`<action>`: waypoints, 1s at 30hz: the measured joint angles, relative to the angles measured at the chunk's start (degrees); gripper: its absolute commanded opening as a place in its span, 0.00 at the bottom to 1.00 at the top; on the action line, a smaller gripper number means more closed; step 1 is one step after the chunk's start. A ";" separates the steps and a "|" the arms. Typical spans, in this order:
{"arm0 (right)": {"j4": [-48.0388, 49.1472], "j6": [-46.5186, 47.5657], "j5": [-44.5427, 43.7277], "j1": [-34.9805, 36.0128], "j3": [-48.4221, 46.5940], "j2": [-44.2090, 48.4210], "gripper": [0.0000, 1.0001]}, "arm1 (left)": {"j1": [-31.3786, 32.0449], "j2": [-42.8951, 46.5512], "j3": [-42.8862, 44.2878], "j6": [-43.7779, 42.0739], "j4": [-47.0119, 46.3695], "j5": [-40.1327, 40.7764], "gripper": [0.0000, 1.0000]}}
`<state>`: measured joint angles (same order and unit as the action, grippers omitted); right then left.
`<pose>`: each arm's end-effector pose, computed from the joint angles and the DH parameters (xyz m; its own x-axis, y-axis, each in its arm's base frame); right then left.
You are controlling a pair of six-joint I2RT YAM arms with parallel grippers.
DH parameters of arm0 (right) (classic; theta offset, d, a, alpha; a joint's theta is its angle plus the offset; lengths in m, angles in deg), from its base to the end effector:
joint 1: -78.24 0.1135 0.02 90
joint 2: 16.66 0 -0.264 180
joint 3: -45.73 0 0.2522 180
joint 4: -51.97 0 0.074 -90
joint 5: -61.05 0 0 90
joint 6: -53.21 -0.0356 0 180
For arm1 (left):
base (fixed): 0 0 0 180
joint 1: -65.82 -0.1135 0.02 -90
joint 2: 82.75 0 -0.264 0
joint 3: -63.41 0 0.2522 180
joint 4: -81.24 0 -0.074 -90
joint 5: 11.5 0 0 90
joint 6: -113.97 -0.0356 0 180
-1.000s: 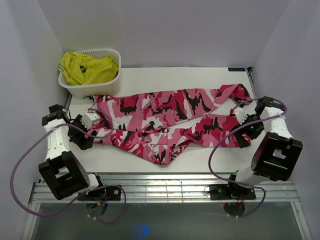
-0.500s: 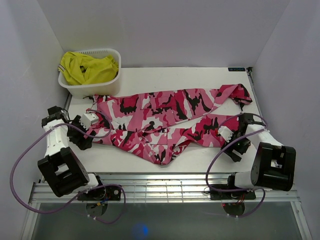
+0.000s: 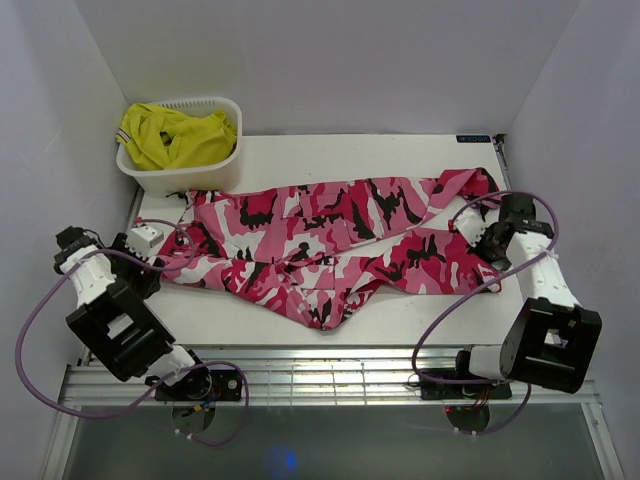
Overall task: Fold and stack the trousers
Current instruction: Flatten the trousers out
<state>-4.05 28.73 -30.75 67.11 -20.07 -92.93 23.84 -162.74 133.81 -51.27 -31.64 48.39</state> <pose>0.2442 -0.0492 0.2236 -0.5596 -0.8170 -0.1391 -0.7338 0.5665 -0.3750 0.1955 0.1519 0.2295 -0.6609 0.5306 -0.5307 0.5740 0.8130 0.0979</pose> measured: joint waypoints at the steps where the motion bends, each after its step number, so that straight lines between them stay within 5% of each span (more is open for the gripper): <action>1: -0.74 0.28 0.50 -0.50 -1.55 1.38 0.08 | -1.31 -1.31 0.22 -0.83 -0.04 -1.18 0.98; 5: -2.54 1.84 1.11 -1.70 -4.22 6.29 0.10 | -4.44 -6.25 0.74 -6.80 1.09 -5.60 0.98; 8: -5.27 2.67 1.57 -2.05 -4.09 6.99 0.68 | -4.50 -6.75 0.74 -9.97 2.45 -8.63 0.98; 9: -6.19 3.02 2.08 -2.12 -3.74 6.80 0.97 | -4.48 -6.71 0.79 -10.78 2.93 -9.79 0.98; 19: -6.78 4.13 4.04 -0.09 7.48 -1.18 0.91 | -4.39 -6.69 2.99 -13.46 8.28 -15.06 0.98; 24: -2.25 3.32 2.43 0.13 8.55 -6.82 0.99 | -4.39 -6.62 2.99 -12.74 8.74 -15.80 0.98; 26: -0.87 2.91 1.68 0.48 7.52 -8.44 0.88 | -4.39 -6.62 2.99 -12.15 8.79 -15.89 0.98; 30: -0.76 1.99 0.70 0.72 4.55 -12.22 0.34 | -4.39 -6.64 2.99 -10.34 8.59 -16.59 0.98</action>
<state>-4.81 30.72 -30.06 67.83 -15.52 -105.14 19.45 -169.38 136.81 -61.61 -23.05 31.81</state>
